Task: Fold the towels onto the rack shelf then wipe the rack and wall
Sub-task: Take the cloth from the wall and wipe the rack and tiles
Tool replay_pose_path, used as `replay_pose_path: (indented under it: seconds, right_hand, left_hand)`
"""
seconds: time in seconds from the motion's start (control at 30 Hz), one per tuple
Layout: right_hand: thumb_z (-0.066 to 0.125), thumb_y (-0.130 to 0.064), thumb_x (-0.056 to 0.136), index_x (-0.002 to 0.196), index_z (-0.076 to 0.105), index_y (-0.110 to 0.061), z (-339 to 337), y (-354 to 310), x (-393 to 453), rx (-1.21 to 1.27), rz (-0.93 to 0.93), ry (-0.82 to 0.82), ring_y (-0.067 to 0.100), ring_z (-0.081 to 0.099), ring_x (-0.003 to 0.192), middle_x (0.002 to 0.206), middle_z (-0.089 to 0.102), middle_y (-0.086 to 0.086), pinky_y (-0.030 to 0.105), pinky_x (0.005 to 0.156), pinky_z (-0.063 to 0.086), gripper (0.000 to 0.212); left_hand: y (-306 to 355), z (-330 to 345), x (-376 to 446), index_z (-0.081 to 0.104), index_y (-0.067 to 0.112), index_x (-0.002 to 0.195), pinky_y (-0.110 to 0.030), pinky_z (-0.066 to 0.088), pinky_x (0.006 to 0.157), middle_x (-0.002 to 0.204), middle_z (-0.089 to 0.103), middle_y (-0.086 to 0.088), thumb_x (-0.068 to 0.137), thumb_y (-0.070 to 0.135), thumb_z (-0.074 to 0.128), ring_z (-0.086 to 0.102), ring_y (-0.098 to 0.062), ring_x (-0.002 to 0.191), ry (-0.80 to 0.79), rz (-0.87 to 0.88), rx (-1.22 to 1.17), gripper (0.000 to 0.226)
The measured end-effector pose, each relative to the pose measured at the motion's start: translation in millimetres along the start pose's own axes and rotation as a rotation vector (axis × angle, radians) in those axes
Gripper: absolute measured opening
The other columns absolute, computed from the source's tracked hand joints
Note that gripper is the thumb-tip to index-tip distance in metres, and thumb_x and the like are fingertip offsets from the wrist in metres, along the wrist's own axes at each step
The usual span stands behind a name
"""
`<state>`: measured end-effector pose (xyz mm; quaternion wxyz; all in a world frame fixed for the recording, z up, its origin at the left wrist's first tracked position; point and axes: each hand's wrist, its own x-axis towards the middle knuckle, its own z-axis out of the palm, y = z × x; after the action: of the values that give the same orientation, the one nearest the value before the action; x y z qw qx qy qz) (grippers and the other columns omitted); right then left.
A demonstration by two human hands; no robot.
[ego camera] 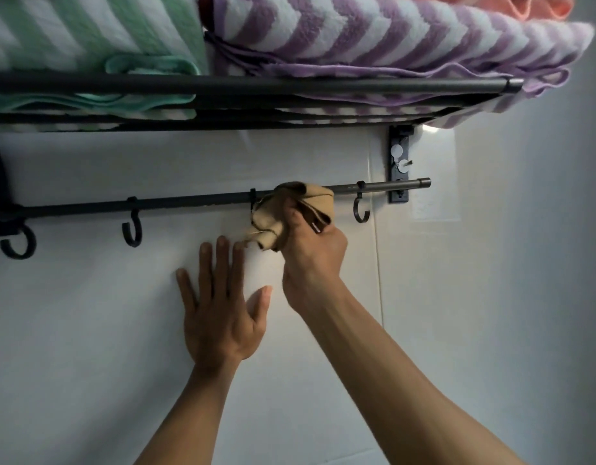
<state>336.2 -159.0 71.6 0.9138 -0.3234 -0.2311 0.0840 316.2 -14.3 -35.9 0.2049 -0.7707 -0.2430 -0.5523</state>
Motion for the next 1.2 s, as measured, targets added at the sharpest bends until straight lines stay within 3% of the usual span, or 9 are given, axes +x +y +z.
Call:
replay_pose_path:
  seconds: [0.17, 0.27, 0.4, 0.47, 0.67, 0.73, 0.87, 1.03, 1.2]
  right_hand:
    - [0.064, -0.023, 0.098, 0.088, 0.064, -0.014, -15.3, -37.2, 19.0, 0.167, -0.01, 0.114, 0.019, 0.07, 0.084, 0.089, 0.072, 0.005, 0.039, 0.074, 0.063, 0.014]
    - [0.06, -0.031, 0.1, 0.086, 0.06, -0.018, -11.8, -33.9, 17.4, 0.066, 0.021, 0.119, 0.02, 0.068, 0.094, 0.093, 0.07, 0.002, 0.044, 0.091, 0.058, 0.019]
    - [0.054, -0.034, 0.103, 0.091, 0.059, -0.023, -6.1, -12.6, 1.9, -0.011, 0.121, -0.047, 0.024, 0.062, 0.11, 0.111, 0.067, 0.005, 0.044, 0.102, 0.051, 0.017]
    - [0.053, -0.038, 0.102, 0.096, 0.06, -0.026, -6.1, -10.1, -0.2, -0.011, 0.168, -0.103, 0.024, 0.061, 0.113, 0.116, 0.067, 0.004, 0.044, 0.102, 0.051, 0.015]
    - [0.048, -0.048, 0.102, 0.089, 0.06, -0.027, -15.1, -36.5, 22.5, 0.057, 0.074, 0.053, 0.015, 0.065, 0.097, 0.102, 0.07, -0.003, 0.037, 0.092, 0.054, 0.028]
    - [0.045, -0.043, 0.105, 0.093, 0.06, -0.026, -16.6, -32.7, 21.3, 0.038, 0.055, 0.042, 0.014, 0.062, 0.092, 0.096, 0.066, -0.003, 0.032, 0.085, 0.051, 0.025]
    - [0.047, -0.02, 0.102, 0.097, 0.064, -0.02, -7.3, -4.2, 6.1, 0.032, 0.025, -0.06, 0.021, 0.061, 0.087, 0.089, 0.065, 0.004, 0.042, 0.085, 0.051, 0.018]
    - [0.049, -0.02, 0.103, 0.09, 0.065, -0.022, -0.3, 11.5, -5.3, -0.048, 0.04, -0.211, 0.015, 0.064, 0.08, 0.076, 0.07, -0.006, 0.042, 0.079, 0.055, 0.022]
    - [0.048, -0.023, 0.106, 0.096, 0.061, -0.023, -10.6, -18.0, 3.4, 0.11, 0.039, -0.09, 0.023, 0.062, 0.108, 0.107, 0.066, 0.004, 0.048, 0.104, 0.049, 0.016]
  left_hand:
    - [-0.5, 1.3, -0.7, 0.013, 0.016, 0.161, -0.063, 0.007, 0.121, 0.169, 0.005, -0.009, 0.098, 0.058, 0.033, 0.003, -0.029, 0.156, 0.022, -0.01, 0.007, 0.078]
    - [-1.7, 2.5, -0.4, 0.014, 0.015, 0.161, -0.064, 0.008, 0.121, 0.169, 0.006, -0.01, 0.098, 0.058, 0.034, 0.004, -0.03, 0.156, 0.04, 0.003, 0.007, 0.079]
    - [-0.9, 4.4, -0.6, 0.013, 0.014, 0.161, -0.064, 0.009, 0.121, 0.169, 0.01, -0.012, 0.097, 0.056, 0.042, 0.007, -0.033, 0.156, 0.088, 0.018, -0.031, 0.082]
    - [-1.3, 4.5, 0.1, 0.015, 0.013, 0.161, -0.064, 0.01, 0.12, 0.168, 0.012, -0.012, 0.097, 0.056, 0.043, 0.008, -0.033, 0.155, 0.097, 0.022, -0.035, 0.082]
    - [-1.8, 3.7, -0.9, 0.015, 0.015, 0.161, -0.064, 0.009, 0.12, 0.169, 0.006, -0.01, 0.098, 0.058, 0.035, 0.004, -0.031, 0.156, 0.059, 0.004, 0.008, 0.079]
    - [-2.3, 3.7, -0.8, 0.015, 0.015, 0.161, -0.064, 0.009, 0.12, 0.169, 0.007, -0.01, 0.097, 0.058, 0.037, 0.005, -0.031, 0.156, 0.062, 0.012, 0.013, 0.079]
    - [-2.4, 5.0, -0.8, 0.016, 0.015, 0.161, -0.064, 0.008, 0.121, 0.168, 0.01, -0.011, 0.098, 0.057, 0.036, 0.005, -0.031, 0.156, 0.06, 0.008, -0.004, 0.078]
    - [-1.1, 3.0, -0.1, 0.03, 0.008, 0.157, -0.063, 0.008, 0.121, 0.167, 0.017, -0.013, 0.099, 0.058, 0.021, 0.006, -0.032, 0.156, 0.033, -0.005, -0.027, 0.077]
    - [-1.2, 5.7, -0.1, 0.018, 0.012, 0.16, -0.063, 0.009, 0.121, 0.168, 0.012, -0.012, 0.098, 0.056, 0.041, 0.008, -0.033, 0.155, 0.089, 0.013, 0.019, 0.079]
